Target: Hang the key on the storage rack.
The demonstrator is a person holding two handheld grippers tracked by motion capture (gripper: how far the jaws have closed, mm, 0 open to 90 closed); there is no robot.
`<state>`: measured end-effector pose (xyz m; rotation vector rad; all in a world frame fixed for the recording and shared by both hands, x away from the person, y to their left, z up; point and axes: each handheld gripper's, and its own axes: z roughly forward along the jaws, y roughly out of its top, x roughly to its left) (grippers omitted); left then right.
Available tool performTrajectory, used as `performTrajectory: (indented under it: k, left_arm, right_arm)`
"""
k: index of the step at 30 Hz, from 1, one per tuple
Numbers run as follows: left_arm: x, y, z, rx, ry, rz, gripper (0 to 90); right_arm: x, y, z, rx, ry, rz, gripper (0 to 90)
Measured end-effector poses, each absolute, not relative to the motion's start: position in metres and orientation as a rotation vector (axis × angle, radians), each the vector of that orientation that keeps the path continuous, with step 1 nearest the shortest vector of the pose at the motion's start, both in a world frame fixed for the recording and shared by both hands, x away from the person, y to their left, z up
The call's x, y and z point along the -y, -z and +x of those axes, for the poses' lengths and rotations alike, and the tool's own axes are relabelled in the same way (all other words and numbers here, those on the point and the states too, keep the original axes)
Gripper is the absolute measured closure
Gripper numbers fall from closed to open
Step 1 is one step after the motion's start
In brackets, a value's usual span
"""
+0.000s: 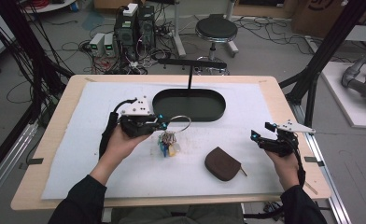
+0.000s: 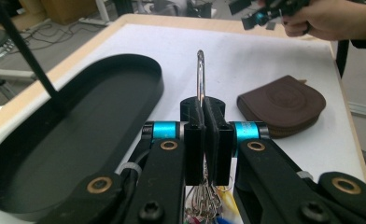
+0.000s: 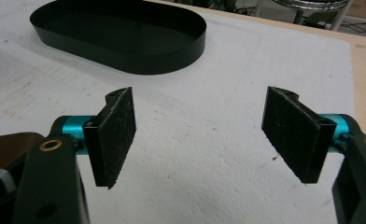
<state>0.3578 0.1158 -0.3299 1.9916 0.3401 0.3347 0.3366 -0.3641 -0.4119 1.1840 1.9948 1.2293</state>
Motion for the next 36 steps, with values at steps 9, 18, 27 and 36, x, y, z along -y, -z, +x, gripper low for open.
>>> performTrajectory:
  k: [9,18,27,36]
  left_arm:
    - [-0.126,0.308,0.368,-0.367,-0.388,1.948,86.5]
    - [-0.132,0.287,0.39,-0.423,-0.438,1.93,86.5]
    - [-0.131,0.28,0.409,-0.471,-0.473,1.929,86.5]
    - [-0.129,0.281,0.429,-0.528,-0.512,1.918,86.5]
  right_arm:
    - [0.362,0.412,0.338,-1.998,-1.226,1.179,26.7]
    - [0.363,0.412,0.338,-1.998,-1.227,1.178,26.7]
    - [0.363,0.412,0.339,-1.997,-1.228,1.178,26.8]
    - [0.363,0.412,0.339,-1.993,-1.229,1.186,26.8]
